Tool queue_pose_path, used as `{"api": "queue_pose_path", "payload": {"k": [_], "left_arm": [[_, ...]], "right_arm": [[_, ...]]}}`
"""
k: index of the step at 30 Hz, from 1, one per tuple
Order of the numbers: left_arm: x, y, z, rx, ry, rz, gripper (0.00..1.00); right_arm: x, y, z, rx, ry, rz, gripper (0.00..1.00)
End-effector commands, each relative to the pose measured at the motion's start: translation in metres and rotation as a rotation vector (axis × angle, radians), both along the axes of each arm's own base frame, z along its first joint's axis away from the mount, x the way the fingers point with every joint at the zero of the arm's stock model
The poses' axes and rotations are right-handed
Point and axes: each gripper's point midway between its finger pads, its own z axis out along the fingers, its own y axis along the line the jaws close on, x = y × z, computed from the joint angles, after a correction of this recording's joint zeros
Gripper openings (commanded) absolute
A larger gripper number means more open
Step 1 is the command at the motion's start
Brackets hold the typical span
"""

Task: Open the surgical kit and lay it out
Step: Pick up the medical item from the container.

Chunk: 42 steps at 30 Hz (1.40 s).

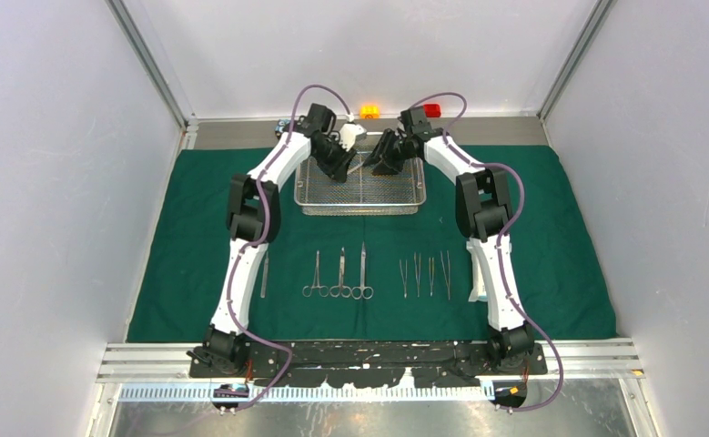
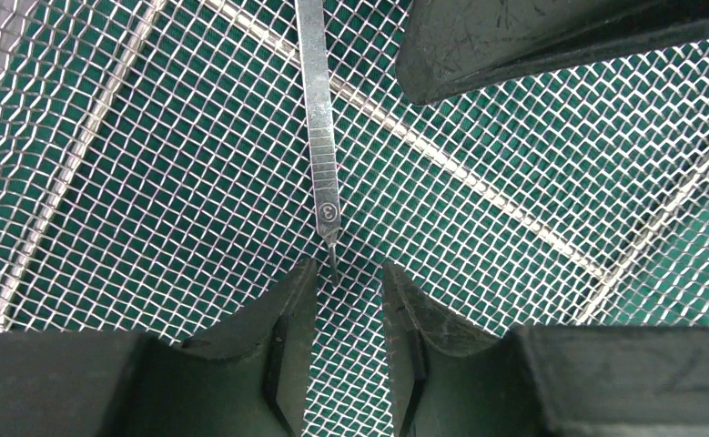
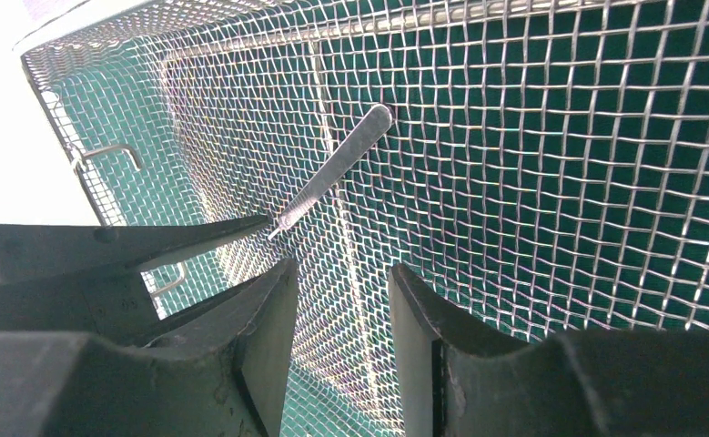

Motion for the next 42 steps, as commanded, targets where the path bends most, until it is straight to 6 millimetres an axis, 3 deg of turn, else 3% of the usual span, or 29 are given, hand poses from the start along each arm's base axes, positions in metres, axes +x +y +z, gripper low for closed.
{"api": "queue_pose_path", "payload": {"k": [1,9,26,33,42], "left_arm": [[0.005,0.004,0.014,0.054,-0.083,-0.026,0.32],[-0.001,0.011,-0.007,0.123,-0.056,-0.036,0.25],[-0.009,0.009,-0.017,0.157,0.001,-0.059,0.07],[-0.007,0.005,-0.013,0.136,-0.003,-0.047,0.00],[0.005,-0.003,0.008,0.052,-0.009,0.078,0.00]], "right_arm": [[0.005,-0.001,0.051,0.016,-0.091,0.002,0.47],[0.005,-0.002,0.052,0.015,-0.093,0.000,0.46],[0.008,-0.005,0.051,0.015,-0.094,-0.009,0.47],[0.010,-0.004,0.050,0.015,-0.094,-0.011,0.46],[0.010,0.006,0.054,0.041,-0.088,-0.016,0.46]]}}
